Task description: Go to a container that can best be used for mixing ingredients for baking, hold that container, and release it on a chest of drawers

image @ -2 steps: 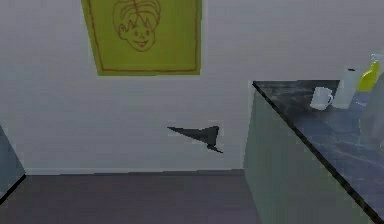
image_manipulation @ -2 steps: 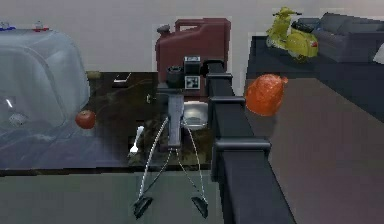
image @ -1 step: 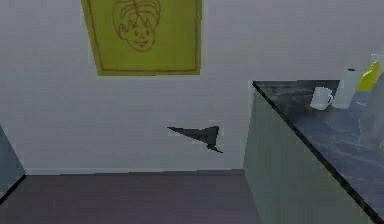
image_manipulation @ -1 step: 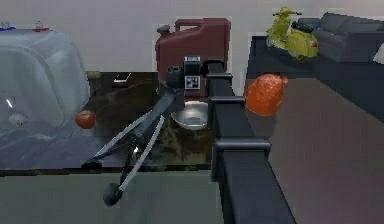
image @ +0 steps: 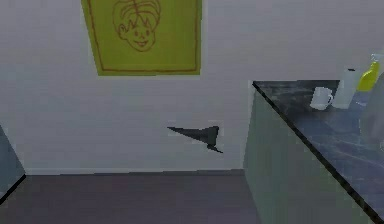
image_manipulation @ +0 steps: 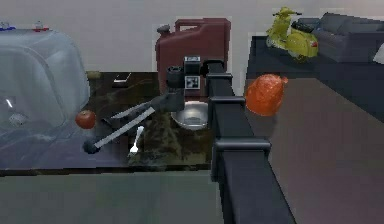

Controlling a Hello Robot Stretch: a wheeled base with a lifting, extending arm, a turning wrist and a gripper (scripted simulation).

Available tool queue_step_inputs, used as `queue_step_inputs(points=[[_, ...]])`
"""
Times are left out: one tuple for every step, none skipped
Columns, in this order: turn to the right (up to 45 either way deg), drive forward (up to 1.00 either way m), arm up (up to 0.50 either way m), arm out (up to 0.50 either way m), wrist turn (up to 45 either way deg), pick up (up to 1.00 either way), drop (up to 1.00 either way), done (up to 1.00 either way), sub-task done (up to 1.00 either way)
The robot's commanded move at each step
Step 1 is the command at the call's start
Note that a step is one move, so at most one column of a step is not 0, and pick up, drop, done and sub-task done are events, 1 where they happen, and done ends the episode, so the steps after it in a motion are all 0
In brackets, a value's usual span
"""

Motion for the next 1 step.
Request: queue_step_inputs(points=[[0.0,0.0,0.0,0.0,45.0,0.0,0.0,0.0,0.0]])
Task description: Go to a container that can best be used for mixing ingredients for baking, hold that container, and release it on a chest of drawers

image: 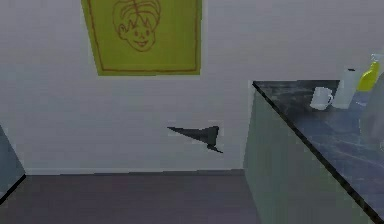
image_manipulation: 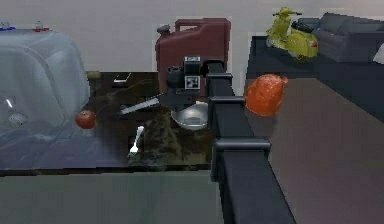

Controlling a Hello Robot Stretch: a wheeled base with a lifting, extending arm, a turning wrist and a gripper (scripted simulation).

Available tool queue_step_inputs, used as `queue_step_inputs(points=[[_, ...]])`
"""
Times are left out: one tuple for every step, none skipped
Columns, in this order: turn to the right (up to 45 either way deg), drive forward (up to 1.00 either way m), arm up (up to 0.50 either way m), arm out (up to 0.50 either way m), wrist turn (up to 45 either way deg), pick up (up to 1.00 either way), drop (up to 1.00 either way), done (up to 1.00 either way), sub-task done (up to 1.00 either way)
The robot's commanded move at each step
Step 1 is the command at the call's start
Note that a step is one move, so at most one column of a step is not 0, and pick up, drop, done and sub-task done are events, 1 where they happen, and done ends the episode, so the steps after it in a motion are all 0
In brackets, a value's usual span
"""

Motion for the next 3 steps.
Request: queue_step_inputs(points=[[0.0,0.0,0.0,0.0,45.0,0.0,0.0,0.0,0.0],[0.0,0.0,-0.1,0.0,0.0,0.0,0.0,0.0,0.0],[0.0,0.0,0.0,0.0,0.0,1.0,0.0,0.0,0.0]])
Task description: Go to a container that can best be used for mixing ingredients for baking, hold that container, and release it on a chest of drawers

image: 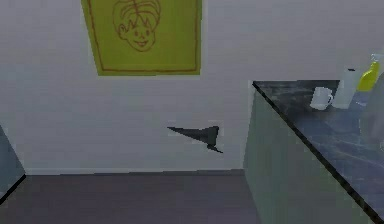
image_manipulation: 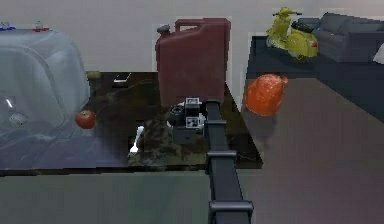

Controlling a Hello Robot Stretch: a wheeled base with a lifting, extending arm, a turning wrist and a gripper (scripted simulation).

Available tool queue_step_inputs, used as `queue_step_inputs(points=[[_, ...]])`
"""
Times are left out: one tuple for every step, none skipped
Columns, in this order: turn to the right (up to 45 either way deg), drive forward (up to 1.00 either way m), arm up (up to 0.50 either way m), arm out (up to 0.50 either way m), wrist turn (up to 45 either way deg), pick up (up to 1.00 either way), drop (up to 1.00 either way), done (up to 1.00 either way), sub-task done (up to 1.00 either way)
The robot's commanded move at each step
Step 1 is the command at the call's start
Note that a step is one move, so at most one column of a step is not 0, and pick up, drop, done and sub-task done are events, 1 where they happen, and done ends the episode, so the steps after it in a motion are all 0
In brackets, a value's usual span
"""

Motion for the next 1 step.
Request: queue_step_inputs(points=[[0.0,0.0,0.1,0.0,0.0,0.0,0.0,0.0,0.0]])
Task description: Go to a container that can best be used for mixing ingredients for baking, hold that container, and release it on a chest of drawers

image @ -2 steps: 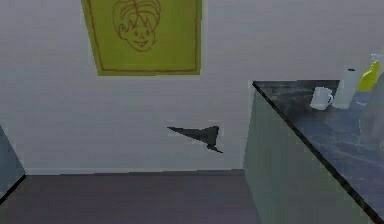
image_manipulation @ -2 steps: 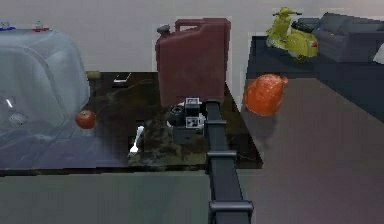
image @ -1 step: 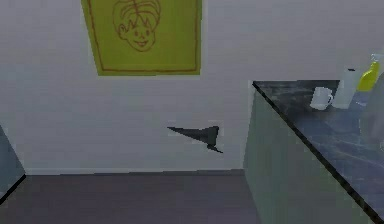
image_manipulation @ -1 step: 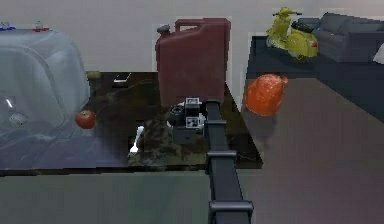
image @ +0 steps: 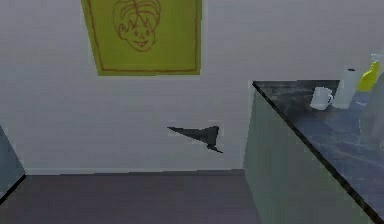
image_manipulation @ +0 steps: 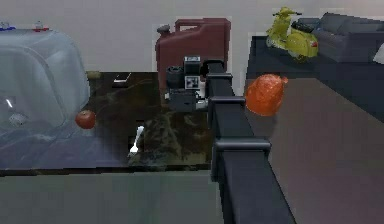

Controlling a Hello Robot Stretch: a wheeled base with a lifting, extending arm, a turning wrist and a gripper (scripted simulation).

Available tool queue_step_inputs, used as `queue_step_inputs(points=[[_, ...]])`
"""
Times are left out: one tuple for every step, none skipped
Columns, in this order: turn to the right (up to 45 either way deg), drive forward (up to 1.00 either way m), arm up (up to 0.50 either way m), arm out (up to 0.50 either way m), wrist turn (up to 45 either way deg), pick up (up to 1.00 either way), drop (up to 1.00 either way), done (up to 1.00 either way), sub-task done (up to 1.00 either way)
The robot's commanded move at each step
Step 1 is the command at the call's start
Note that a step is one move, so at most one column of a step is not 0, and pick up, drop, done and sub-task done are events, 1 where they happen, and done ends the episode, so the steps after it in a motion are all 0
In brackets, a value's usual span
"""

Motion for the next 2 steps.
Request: queue_step_inputs(points=[[0.0,0.0,0.0,0.0,-45.0,0.0,0.0,0.0,0.0],[0.0,0.0,0.0,0.0,-45.0,0.0,0.0,0.0,0.0]])
